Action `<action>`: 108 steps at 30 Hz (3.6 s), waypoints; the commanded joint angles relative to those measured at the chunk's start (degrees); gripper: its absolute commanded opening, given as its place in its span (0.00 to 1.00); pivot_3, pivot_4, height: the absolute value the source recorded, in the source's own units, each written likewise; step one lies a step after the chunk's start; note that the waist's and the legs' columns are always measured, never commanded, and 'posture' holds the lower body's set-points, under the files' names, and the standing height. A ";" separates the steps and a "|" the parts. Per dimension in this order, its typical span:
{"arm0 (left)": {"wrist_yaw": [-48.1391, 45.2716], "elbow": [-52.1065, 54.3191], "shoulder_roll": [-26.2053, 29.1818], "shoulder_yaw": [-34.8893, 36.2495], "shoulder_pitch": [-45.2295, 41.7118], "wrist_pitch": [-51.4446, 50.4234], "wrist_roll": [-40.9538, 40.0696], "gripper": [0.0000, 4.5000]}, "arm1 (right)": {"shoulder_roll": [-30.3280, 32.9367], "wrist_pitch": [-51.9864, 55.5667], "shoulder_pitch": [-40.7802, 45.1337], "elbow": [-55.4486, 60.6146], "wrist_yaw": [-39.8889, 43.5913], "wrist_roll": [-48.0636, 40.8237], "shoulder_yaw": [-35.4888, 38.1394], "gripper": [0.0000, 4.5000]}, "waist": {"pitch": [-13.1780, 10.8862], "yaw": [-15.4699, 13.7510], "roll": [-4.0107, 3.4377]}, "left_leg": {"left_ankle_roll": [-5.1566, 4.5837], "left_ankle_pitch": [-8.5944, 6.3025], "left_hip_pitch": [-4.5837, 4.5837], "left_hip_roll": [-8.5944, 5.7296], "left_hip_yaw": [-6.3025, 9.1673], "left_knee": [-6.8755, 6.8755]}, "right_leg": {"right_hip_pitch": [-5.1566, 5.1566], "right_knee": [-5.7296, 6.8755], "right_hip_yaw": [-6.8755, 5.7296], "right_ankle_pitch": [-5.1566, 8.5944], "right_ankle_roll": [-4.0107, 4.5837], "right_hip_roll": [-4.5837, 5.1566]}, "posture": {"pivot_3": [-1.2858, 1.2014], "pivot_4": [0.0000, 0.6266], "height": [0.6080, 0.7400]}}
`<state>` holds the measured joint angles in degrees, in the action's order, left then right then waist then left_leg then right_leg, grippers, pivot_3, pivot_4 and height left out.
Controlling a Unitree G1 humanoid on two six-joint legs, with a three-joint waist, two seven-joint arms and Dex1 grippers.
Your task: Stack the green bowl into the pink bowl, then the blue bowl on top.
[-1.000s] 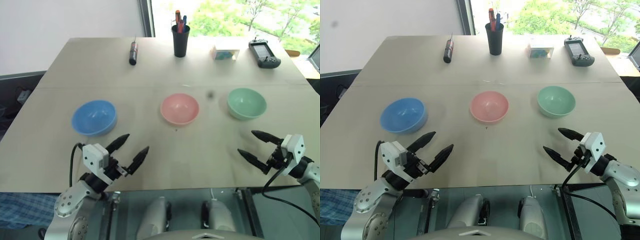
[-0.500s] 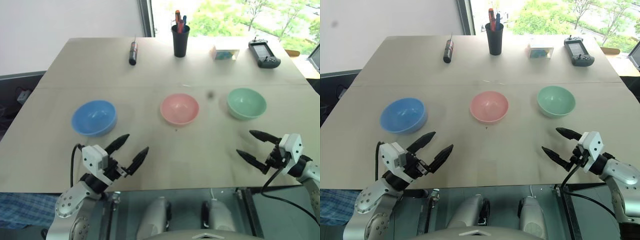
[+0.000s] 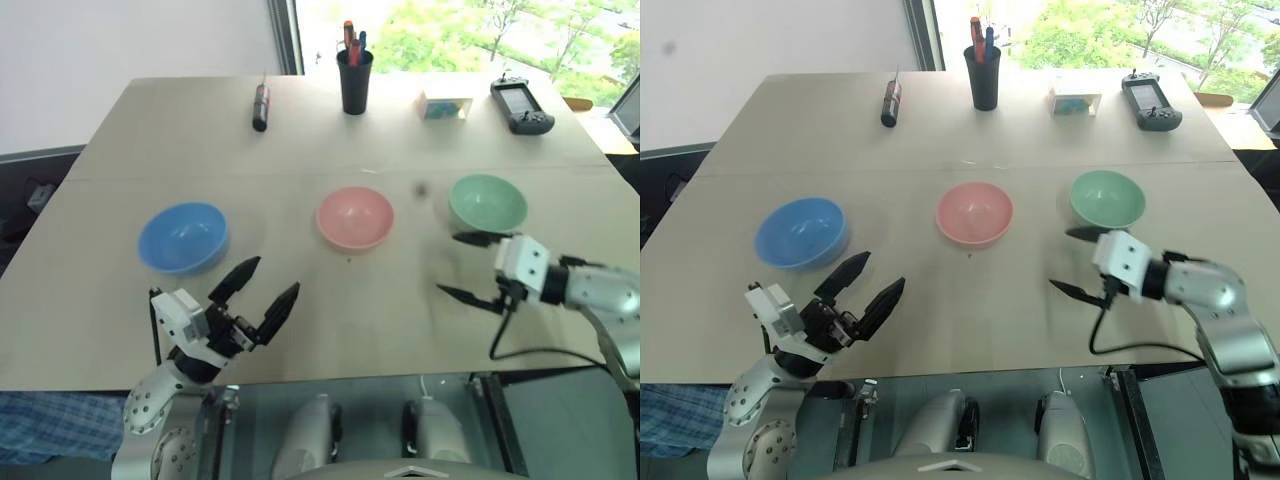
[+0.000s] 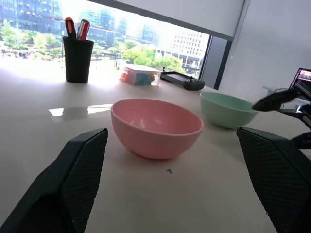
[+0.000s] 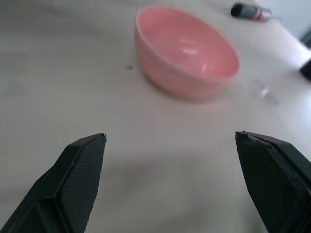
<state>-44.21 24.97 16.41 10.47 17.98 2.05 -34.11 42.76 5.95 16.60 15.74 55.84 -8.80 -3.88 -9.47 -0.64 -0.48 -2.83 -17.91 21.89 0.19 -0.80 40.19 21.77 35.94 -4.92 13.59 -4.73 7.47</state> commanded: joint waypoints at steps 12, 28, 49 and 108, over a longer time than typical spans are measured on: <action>0.64 1.06 -1.09 1.56 2.67 4.00 -0.13 1.00 | -11.94 0.49 23.02 -10.19 0.75 10.35 -16.75 1.00 | -0.06 0.38 0.07 | 0.00 -0.01 0.08 -0.01 -0.07 0.00 | 0.09 -0.03 0.02 -0.02 0.01 -0.04 | 0.52 0.24 0.98; 2.80 4.93 -1.42 3.07 11.79 7.83 0.12 1.00 | -20.50 -2.82 32.05 -25.81 3.60 17.34 -24.07 1.00 | -0.08 1.47 0.07 | 0.04 -0.02 0.10 0.12 -0.14 -0.01 | 0.21 -0.02 0.11 -0.07 0.10 -0.21 | 0.52 0.24 0.98; 2.90 4.55 0.10 3.32 12.59 8.21 0.08 1.00 | -22.86 -0.13 33.29 -28.83 4.18 21.00 -24.28 0.02 | -0.08 1.47 0.07 | 0.10 -0.01 0.66 0.19 -0.31 0.00 | 0.91 0.04 0.25 -0.14 0.18 -0.32 | 0.52 0.24 0.98; -10.17 -13.25 2.43 -2.71 -15.42 0.76 -2.62 1.00 | 4.16 37.24 13.56 1.81 -3.81 6.87 -0.71 0.81 | -0.02 1.28 0.18 | 0.16 0.03 0.72 0.19 -0.28 0.09 | 0.91 0.18 0.23 -0.17 0.20 -0.34 | 0.52 0.24 0.98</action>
<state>-54.00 11.67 18.82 7.81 3.19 2.66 -36.15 45.51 45.60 29.06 18.97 53.17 -2.68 -6.52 -9.49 0.64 -0.30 -2.68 -17.88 22.62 0.38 -1.07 40.29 22.68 36.13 -4.69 13.42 -4.54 7.13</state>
